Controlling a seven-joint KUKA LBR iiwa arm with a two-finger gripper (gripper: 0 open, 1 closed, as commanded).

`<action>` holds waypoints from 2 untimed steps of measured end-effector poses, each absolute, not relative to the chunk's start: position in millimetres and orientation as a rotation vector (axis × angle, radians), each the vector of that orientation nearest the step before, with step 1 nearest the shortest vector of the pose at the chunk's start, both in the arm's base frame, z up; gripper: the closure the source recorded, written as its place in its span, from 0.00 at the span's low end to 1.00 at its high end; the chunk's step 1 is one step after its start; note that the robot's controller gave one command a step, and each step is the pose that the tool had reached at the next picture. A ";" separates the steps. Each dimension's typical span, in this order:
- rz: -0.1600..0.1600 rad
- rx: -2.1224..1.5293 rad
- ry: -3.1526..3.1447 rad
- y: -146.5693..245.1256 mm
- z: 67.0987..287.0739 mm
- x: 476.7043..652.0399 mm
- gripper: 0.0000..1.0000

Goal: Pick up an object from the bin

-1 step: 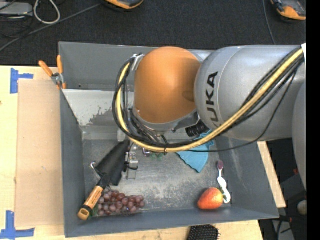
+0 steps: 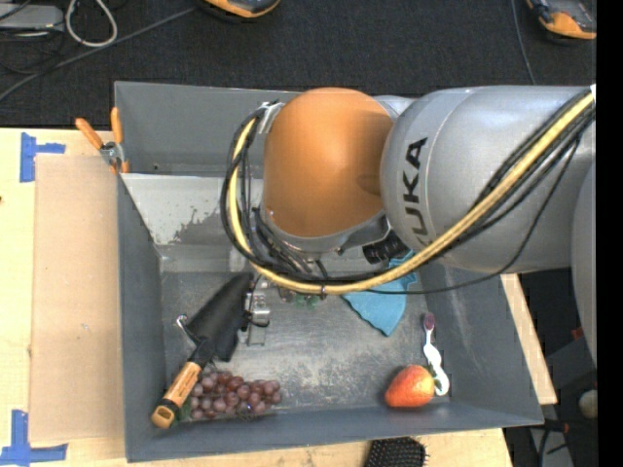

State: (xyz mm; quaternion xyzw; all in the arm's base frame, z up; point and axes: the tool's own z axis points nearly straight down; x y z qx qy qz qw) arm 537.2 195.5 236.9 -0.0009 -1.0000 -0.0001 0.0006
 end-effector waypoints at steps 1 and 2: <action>-0.001 0.248 -3.131 186.1 181.9 539.4 0.00; -0.001 0.698 -3.067 171.0 81.4 553.0 0.00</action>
Offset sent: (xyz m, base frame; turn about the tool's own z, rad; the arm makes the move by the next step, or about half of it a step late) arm 0.0174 -0.0282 -0.1669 -0.4575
